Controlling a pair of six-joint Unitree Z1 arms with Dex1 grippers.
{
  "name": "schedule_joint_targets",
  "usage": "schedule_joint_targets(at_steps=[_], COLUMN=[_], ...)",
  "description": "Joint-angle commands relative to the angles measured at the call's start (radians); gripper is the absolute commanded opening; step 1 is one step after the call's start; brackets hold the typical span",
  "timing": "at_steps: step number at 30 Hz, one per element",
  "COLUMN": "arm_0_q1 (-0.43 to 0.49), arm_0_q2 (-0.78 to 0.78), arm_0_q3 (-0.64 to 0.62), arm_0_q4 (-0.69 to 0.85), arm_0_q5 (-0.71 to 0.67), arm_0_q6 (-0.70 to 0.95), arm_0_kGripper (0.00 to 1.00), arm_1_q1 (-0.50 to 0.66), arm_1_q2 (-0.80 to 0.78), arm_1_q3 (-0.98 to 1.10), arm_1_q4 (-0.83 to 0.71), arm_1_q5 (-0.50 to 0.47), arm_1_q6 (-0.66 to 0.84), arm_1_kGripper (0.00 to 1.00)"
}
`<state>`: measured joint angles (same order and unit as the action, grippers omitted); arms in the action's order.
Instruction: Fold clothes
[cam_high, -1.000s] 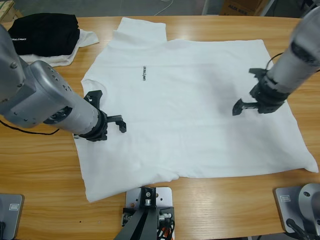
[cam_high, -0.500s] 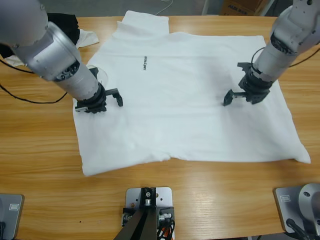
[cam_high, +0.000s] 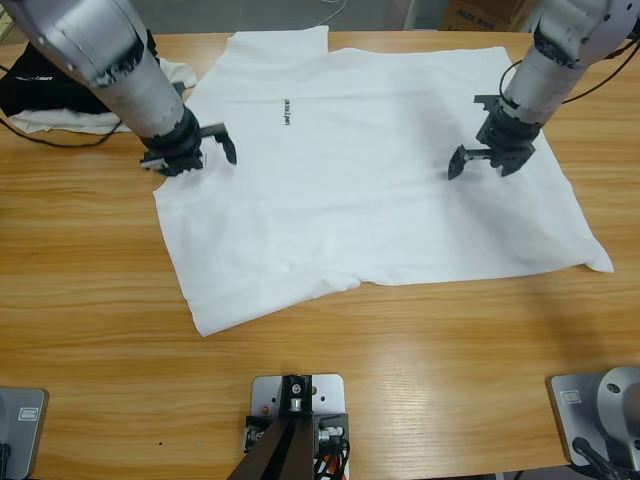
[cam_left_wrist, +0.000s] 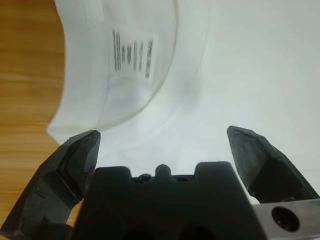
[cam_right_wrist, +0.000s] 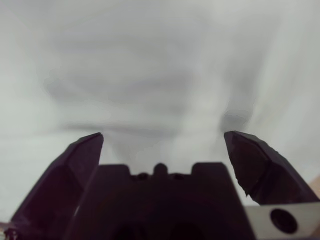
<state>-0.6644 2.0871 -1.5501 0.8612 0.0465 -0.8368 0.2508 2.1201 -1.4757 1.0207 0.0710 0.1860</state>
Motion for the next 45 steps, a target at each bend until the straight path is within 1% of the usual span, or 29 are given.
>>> schedule_joint_targets(at_steps=[1, 2, 3, 5, 6, 7, 9, 10, 12, 15, 16, 17, 19, 21, 22, 23, 25, 27, 29, 33, 35, 37, 45], arm_0_q1=[-0.010, -0.031, -0.060, -0.135, -0.178, -0.215, -0.243, -0.251, -0.266, -0.270, -0.280, -0.295, -0.355, -0.406, -0.449, -0.486, -0.530, -0.539, -0.539, -0.551, -0.551, -0.551, -0.571], arm_0_q2=[-0.105, -0.146, -0.194, -0.289, -0.355, -0.437, -0.599, -0.645, -0.698, -0.759, -0.755, -0.745, -0.686, -0.611, -0.552, -0.508, -0.453, -0.444, -0.473, -0.499, -0.555, -0.579, -0.465], arm_0_q3=[-0.023, 0.011, 0.071, 0.217, 0.312, 0.432, 0.671, 0.746, 0.852, 1.012, 1.056, 1.080, 1.148, 1.185, 1.196, 1.197, 1.196, 1.215, 1.249, 1.253, 1.251, 1.248, 1.237], arm_0_q4=[0.179, 0.206, 0.203, 0.140, 0.065, -0.048, -0.298, -0.356, -0.435, -0.659, -0.738, -0.781, -0.926, -1.070, -1.162, -1.222, -1.285, -1.292, -1.290, -1.284, -1.246, -1.209, -1.220], arm_0_q5=[0.022, 0.014, 0.007, -0.006, -0.016, -0.031, -0.087, -0.094, -0.090, -0.085, -0.082, -0.070, -0.034, -0.024, -0.011, 0.008, 0.036, 0.056, 0.074, 0.073, 0.081, 0.085, 0.067], arm_0_q6=[0.013, 0.004, -0.007, -0.041, -0.056, -0.079, -0.139, -0.164, -0.188, -0.250, -0.277, -0.302, -0.416, -0.508, -0.571, -0.610, -0.649, -0.667, -0.674, -0.678, -0.678, -0.686, -0.765], arm_0_kGripper=[0.996, 0.996, 0.996, 0.996, 0.996, 0.996, 0.996, 0.996, 0.996, 0.996, 0.996, 0.994, 0.991, 0.995, 0.996, 0.996, 0.996, 0.996, 0.996, 0.996, 0.996, 0.996, 1.000], arm_1_q1=[0.044, 0.044, 0.044, 0.044, 0.045, 0.049, 0.060, 0.064, 0.070, 0.075, 0.081, 0.089, 0.093, 0.100, 0.102, 0.103, 0.104, 0.104, 0.104, 0.104, 0.104, 0.104, 0.104], arm_1_q2=[-0.281, -0.328, -0.370, -0.431, -0.455, -0.480, -0.536, -0.566, -0.621, -0.688, -0.712, -0.734, -0.765, -0.773, -0.773, -0.771, -0.767, -0.769, -0.768, -0.752, -0.743, -0.735, -0.723], arm_1_q3=[-0.014, -0.004, 0.022, 0.096, 0.135, 0.174, 0.241, 0.269, 0.322, 0.399, 0.420, 0.426, 0.425, 0.426, 0.425, 0.425, 0.426, 0.429, 0.431, 0.438, 0.443, 0.450, 0.455], arm_1_q4=[0.218, 0.222, 0.218, 0.202, 0.189, 0.177, 0.159, 0.153, 0.141, 0.122, 0.109, 0.104, 0.107, 0.111, 0.111, 0.111, 0.111, 0.109, 0.107, 0.096, 0.088, 0.078, 0.072], arm_1_q5=[-0.036, -0.030, -0.027, -0.016, -0.006, 0.003, 0.014, 0.019, 0.025, 0.033, 0.042, 0.053, 0.064, 0.064, 0.063, 0.062, 0.061, 0.059, 0.058, 0.058, 0.058, 0.058, 0.053], arm_1_q6=[0.021, 0.029, 0.036, 0.052, 0.057, 0.066, 0.086, 0.093, 0.105, 0.117, 0.120, 0.123, 0.136, 0.139, 0.139, 0.140, 0.141, 0.141, 0.141, 0.141, 0.141, 0.141, 0.141], arm_1_kGripper=[1.000, 1.000, 1.000, 1.000, 1.000, 1.000, 1.000, 1.000, 1.000, 1.000, 1.000, 1.000, 1.000, 1.000, 1.000, 1.000, 1.000, 1.000, 1.000, 1.000, 1.000, 1.000, 1.000])
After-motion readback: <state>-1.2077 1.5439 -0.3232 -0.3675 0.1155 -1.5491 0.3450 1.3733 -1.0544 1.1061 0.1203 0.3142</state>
